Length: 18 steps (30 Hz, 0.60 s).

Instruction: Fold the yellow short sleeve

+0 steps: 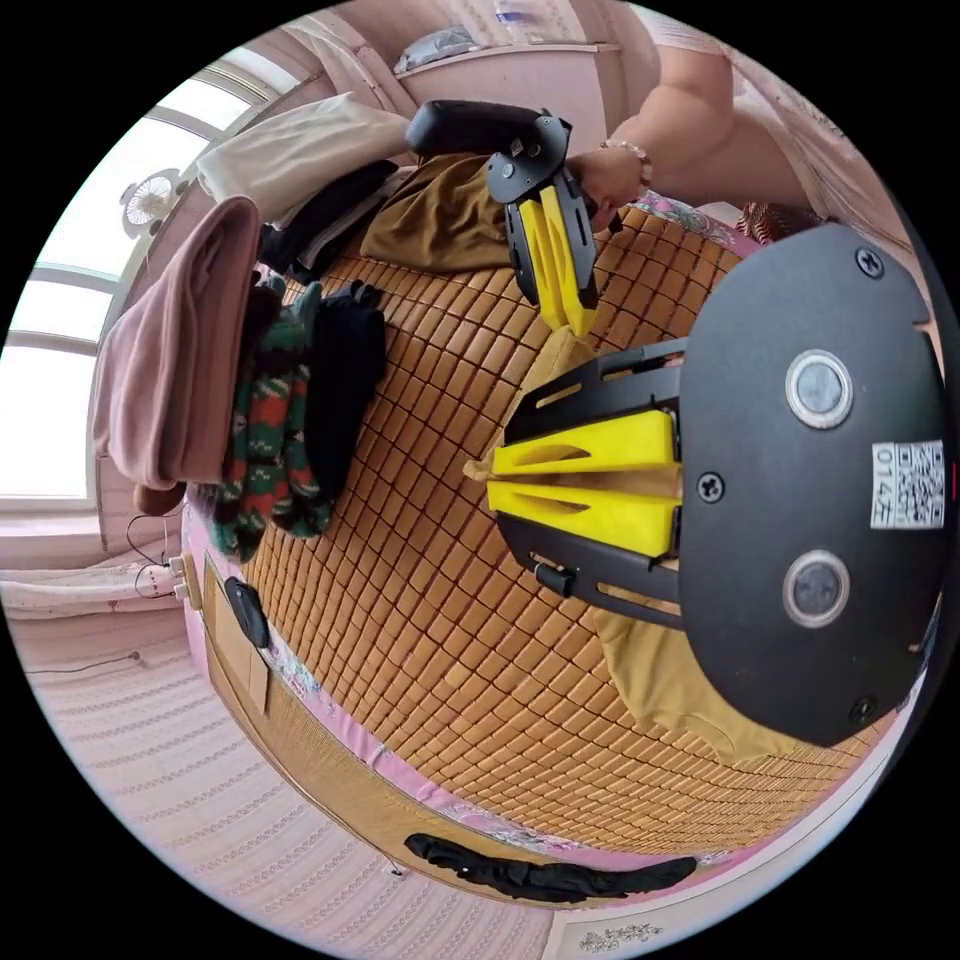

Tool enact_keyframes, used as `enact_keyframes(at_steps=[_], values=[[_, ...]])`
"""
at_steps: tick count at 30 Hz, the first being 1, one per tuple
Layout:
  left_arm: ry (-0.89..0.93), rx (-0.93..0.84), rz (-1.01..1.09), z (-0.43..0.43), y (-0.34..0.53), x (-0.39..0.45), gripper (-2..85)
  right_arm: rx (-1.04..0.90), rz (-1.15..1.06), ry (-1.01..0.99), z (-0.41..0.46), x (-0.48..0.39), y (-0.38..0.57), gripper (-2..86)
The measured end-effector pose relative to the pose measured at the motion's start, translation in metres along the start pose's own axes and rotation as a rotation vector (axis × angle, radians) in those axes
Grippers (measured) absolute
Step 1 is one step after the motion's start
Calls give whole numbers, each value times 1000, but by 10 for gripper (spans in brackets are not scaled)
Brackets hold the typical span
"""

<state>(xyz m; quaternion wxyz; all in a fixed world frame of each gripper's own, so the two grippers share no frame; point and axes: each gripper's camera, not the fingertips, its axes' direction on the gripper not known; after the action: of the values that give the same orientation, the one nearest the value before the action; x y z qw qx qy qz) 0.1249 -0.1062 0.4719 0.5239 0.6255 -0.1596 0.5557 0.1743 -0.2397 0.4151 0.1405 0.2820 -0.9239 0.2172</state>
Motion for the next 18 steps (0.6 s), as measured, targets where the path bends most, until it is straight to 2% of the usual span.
enact_keyframes(at_steps=[4,9,14,18], values=[[3,50,-67,-51,53,-42,-5,21,-120,-76,6,-34,0,17],[76,209,-219,-129,160,-87,-6,3,-290,-188,18,-88,7,18],[111,176,-375,-112,266,-114,-7,-238,-429,-214,82,-112,31,16],[141,161,-436,-92,302,-121,-8,-328,-449,-204,110,-107,48,16]])
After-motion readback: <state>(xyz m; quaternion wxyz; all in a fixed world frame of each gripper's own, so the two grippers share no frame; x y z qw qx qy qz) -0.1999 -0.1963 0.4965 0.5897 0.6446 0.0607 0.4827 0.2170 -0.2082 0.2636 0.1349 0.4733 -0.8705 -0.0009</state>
